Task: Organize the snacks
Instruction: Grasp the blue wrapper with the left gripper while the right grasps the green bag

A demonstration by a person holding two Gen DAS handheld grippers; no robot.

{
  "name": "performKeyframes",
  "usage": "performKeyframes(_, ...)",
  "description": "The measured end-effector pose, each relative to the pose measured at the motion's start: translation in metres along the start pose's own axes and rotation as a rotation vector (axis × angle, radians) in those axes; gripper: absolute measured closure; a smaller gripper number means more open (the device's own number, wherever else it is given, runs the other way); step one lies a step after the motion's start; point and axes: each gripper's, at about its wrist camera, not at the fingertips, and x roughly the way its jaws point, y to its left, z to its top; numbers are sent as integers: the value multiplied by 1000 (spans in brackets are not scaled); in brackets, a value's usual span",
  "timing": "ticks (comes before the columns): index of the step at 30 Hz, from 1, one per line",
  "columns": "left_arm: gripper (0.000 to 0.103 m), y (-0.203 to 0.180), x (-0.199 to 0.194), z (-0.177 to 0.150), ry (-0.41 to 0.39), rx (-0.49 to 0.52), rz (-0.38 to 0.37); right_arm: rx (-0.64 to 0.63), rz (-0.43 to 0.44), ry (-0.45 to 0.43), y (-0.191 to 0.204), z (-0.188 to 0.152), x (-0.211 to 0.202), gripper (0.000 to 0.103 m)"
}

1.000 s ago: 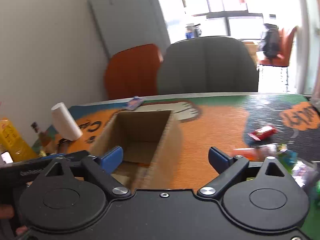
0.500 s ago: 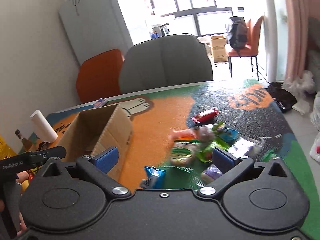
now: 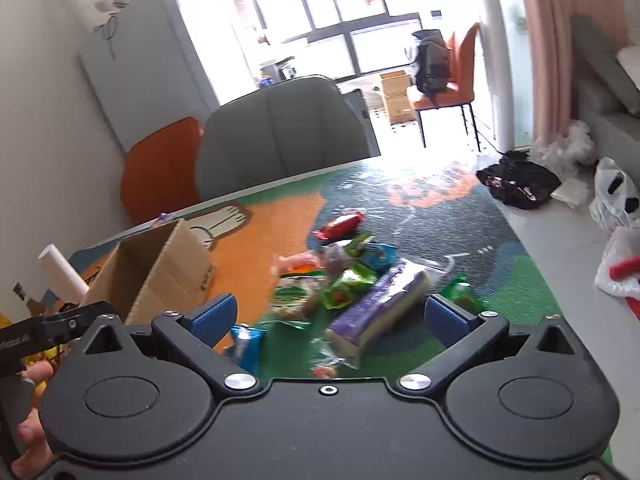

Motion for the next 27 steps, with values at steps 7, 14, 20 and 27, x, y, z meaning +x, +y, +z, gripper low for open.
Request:
performKeyframes(7,1,-24,12,-8,11,40,-36,31,-37,-14,-30,-4,3,5)
performKeyframes(14,11,-39,29,-18,21,51,-34,65,-39,16,-58,-11,19,27)
performKeyframes(20,25,-50,50,-29,63,64,-37,87,-51,50,-76,-20,36,35)
performKeyframes(27,37,-51,78,-38,109,68,-6,101,-62,73,-90,-21,55,40)
